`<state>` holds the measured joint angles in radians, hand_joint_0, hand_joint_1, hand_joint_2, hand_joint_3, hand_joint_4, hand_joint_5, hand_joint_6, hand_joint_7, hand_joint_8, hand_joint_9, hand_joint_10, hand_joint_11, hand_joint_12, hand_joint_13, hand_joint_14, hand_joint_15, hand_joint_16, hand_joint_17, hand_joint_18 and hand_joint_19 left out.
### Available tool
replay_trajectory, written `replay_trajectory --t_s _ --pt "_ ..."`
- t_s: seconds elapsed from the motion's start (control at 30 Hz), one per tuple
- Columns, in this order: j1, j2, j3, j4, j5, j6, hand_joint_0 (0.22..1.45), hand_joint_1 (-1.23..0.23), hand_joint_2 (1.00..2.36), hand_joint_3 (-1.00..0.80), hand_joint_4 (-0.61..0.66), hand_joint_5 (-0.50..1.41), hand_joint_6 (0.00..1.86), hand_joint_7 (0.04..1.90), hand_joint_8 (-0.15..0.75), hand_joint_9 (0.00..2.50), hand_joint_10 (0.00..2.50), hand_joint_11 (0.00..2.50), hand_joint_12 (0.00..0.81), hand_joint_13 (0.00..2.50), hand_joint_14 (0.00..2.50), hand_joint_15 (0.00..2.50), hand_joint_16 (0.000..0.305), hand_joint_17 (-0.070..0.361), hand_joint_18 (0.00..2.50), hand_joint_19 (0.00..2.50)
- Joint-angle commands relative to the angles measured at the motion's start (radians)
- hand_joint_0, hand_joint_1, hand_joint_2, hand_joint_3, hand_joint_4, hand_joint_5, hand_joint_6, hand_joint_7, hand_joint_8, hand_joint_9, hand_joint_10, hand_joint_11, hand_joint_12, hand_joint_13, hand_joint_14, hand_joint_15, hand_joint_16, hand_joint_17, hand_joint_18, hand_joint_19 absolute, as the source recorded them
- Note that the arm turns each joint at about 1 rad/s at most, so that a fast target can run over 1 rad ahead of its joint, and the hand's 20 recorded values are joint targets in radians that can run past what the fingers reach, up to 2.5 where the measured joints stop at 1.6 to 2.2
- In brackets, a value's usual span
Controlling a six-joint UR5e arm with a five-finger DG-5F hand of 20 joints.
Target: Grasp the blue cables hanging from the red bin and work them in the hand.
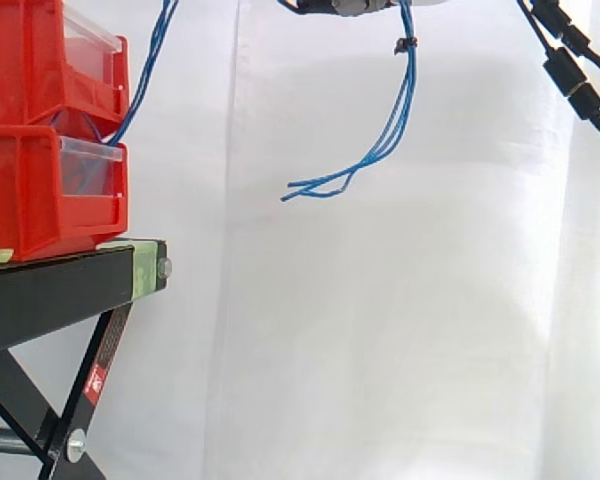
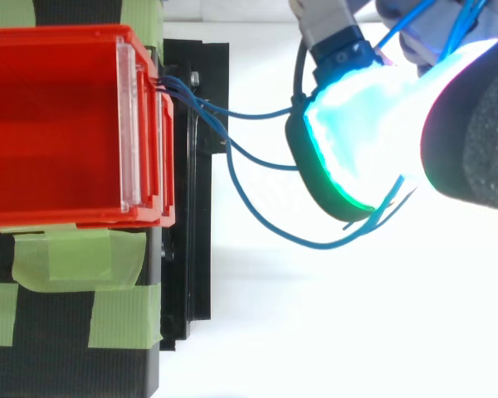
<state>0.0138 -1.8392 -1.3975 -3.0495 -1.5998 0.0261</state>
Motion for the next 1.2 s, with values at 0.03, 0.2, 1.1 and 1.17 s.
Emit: replay_trajectory --t_s 0.03,0.2,1.1,1.17 --pt "0.0 0.0 0.0 0.0 -0.003 0.0 0.88 -0.67 1.02 -0.29 0.22 0.44 0.4 1.38 0.403 0.75 2.5 2.49 0.46 1.04 2.24 1.35 0.063 0.141 1.42 1.23" --pt "0.002 0.0 0.0 0.0 0.0 -0.006 0.89 -0.67 1.02 -0.24 0.19 0.42 0.49 1.37 0.394 0.71 2.5 2.48 0.466 1.02 2.28 1.35 0.064 0.143 1.41 1.24" --pt "0.003 0.0 0.0 0.0 0.003 -0.091 0.9 -0.66 1.02 -0.25 0.19 0.36 0.64 1.33 0.388 0.67 2.5 2.49 0.457 0.97 2.3 1.34 0.06 0.135 1.34 1.24" --pt "0.003 0.0 0.0 0.0 0.004 -0.091 0.9 -0.66 1.02 -0.26 0.19 0.36 0.64 1.32 0.394 0.67 2.5 2.48 0.456 0.97 2.3 1.34 0.06 0.135 1.34 1.24"
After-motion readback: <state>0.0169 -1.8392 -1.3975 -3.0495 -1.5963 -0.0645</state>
